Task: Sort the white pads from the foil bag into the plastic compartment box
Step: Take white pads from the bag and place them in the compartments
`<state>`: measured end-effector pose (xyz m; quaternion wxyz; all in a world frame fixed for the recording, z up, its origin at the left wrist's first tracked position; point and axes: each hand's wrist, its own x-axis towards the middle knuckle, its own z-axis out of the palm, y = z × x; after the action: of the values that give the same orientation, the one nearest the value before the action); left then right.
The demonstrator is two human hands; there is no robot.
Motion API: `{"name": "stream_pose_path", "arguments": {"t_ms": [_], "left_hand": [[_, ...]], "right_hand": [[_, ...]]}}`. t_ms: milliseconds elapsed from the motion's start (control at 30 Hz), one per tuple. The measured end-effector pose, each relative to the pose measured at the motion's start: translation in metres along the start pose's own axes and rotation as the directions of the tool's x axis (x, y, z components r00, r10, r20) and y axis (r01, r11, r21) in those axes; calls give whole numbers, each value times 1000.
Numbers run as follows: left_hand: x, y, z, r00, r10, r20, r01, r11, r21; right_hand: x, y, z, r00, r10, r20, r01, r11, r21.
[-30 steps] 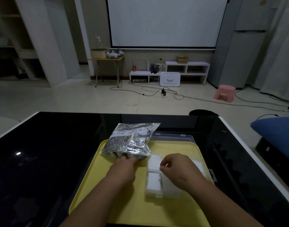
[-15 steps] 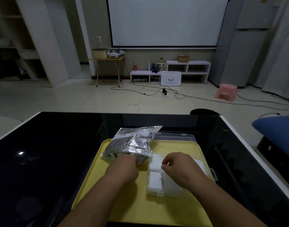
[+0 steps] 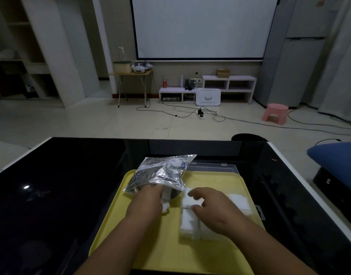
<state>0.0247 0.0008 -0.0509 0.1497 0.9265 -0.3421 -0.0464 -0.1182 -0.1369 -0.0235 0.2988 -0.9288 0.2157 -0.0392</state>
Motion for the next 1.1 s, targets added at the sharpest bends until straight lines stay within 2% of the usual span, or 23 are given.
{"name": "stream_pose_path", "arguments": {"t_ms": [167,300,567,833,967,1100], "left_hand": [[2,-3,4,999,12,-32,-13,999,-46],[3,-5,6,1000,4,-22,-5,999,-35],[1,-8,12,1000,6,-27,-5,1000,3],[-2,-7,21,989,60,-135,-65,997,-36],[-6,-4,16,990,75,-119,-77,997,-11],[-1,1,1,995,93,-39,-93,996,3]], "right_hand": [[7,-6,13,996,-66,64,71,995,-72],[16,-13,20,998,-50,39,56,982,-181],[22,-19,25,999,-41,33,47,979,-196],[21,-19,24,999,-38,37,45,979,-198],[24,-19,25,999,-40,31,45,982,-183],[27,-18,29,995,-62,76,75,980,-187]]}}
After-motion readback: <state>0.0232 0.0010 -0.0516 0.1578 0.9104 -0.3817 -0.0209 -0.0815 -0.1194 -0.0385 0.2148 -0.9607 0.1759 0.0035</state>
